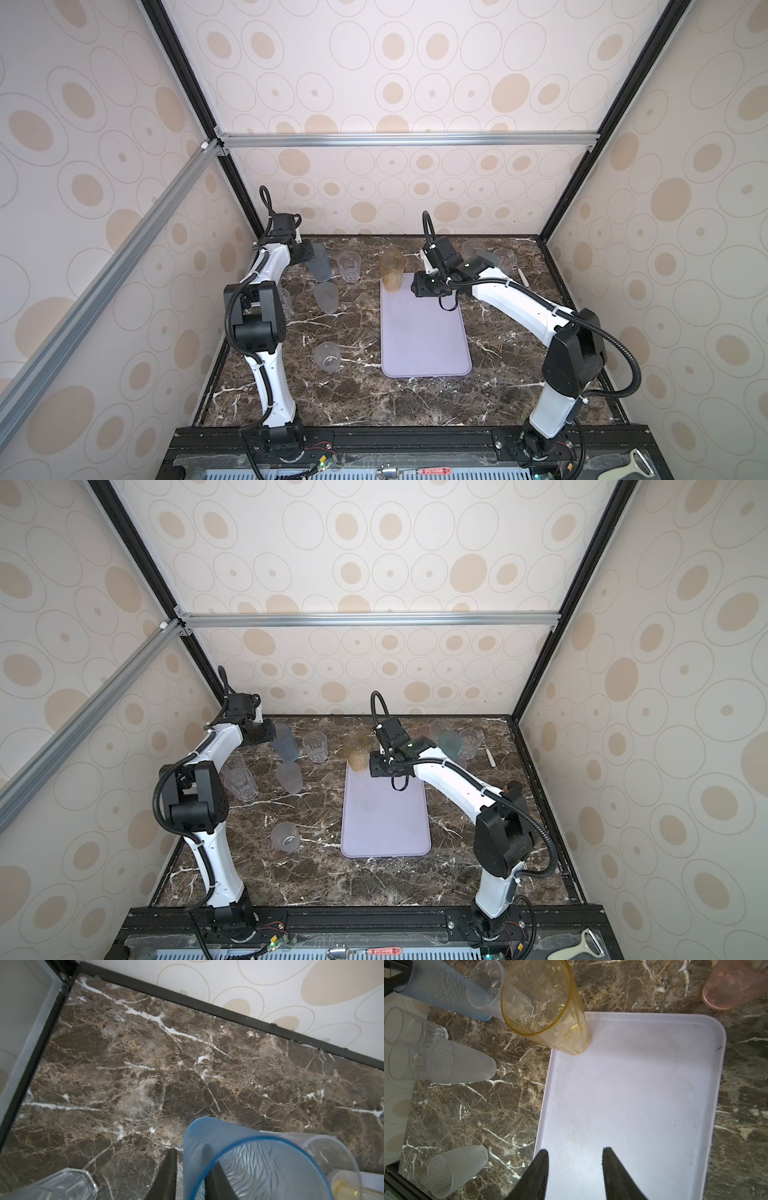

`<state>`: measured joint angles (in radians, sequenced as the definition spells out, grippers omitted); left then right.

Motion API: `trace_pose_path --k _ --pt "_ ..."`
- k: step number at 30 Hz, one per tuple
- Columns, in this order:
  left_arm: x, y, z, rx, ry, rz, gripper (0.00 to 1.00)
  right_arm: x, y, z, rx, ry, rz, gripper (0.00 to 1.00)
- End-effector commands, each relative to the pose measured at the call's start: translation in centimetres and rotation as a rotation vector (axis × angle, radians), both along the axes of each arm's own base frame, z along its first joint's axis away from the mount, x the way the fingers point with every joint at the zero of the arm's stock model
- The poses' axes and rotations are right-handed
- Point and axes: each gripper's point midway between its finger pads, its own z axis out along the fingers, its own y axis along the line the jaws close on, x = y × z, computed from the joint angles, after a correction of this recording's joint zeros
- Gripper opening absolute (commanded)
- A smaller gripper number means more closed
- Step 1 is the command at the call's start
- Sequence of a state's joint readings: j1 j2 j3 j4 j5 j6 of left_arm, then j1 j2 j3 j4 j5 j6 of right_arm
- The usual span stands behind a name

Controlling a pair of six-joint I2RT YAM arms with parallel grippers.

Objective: Place the glasses into the tray
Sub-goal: 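Lower the left gripper into the blue cup and close on its rim, then carry the blue cup with the left gripper toward the right gripper, which grasps its rim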

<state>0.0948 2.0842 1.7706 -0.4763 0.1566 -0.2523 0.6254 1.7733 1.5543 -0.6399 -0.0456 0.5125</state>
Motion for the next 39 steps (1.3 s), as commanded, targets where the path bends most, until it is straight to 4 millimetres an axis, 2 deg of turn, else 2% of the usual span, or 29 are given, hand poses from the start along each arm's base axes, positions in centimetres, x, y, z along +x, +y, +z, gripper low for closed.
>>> trace_pose_path --k 1,6,9,12,15,18,22,26,29,34,39 --pt "0.2 0.2 1.4 0.046 -0.006 0.001 0.11 -0.3 -0.1 0.1 0.013 0.007 -0.008 0.45" --pt "-0.6 0.8 4.0 0.082 -0.039 0.024 0.0 -0.2 -0.2 0.3 0.013 0.002 -0.007 0.45" --pt "-1.4 1.1 6.6 0.09 -0.082 0.047 0.0 -0.1 0.1 1.0 0.025 -0.008 -0.003 0.45" --pt "-2.6 0.8 10.7 0.111 -0.16 0.082 0.0 -0.1 0.5 2.4 0.038 -0.039 0.003 0.44" --pt "-4.2 -1.3 15.6 0.129 -0.27 0.098 0.0 0.0 0.9 4.6 0.029 -0.11 0.005 0.43" --pt "-6.1 -5.5 18.5 0.117 -0.355 0.068 0.0 0.0 1.3 7.3 -0.006 -0.244 0.007 0.43" --pt "-8.4 -13.0 19.1 0.054 -0.408 -0.027 0.0 -0.4 2.1 11.8 -0.045 -0.496 -0.009 0.43" --pt "-10.5 -18.9 19.1 -0.025 -0.442 -0.102 0.0 -1.5 2.9 15.8 -0.046 -0.685 -0.018 0.46" --pt "-11.6 -22.5 19.0 -0.063 -0.451 -0.153 0.0 -2.0 3.2 17.8 -0.031 -0.753 -0.014 0.48" --pt "-12.5 -25.3 18.7 -0.078 -0.442 -0.198 0.0 -1.4 3.1 18.8 -0.061 -0.783 -0.035 0.51" --pt "-13.2 -26.8 19.0 -0.093 -0.445 -0.224 0.0 0.3 3.3 18.2 -0.142 -0.783 -0.057 0.5"
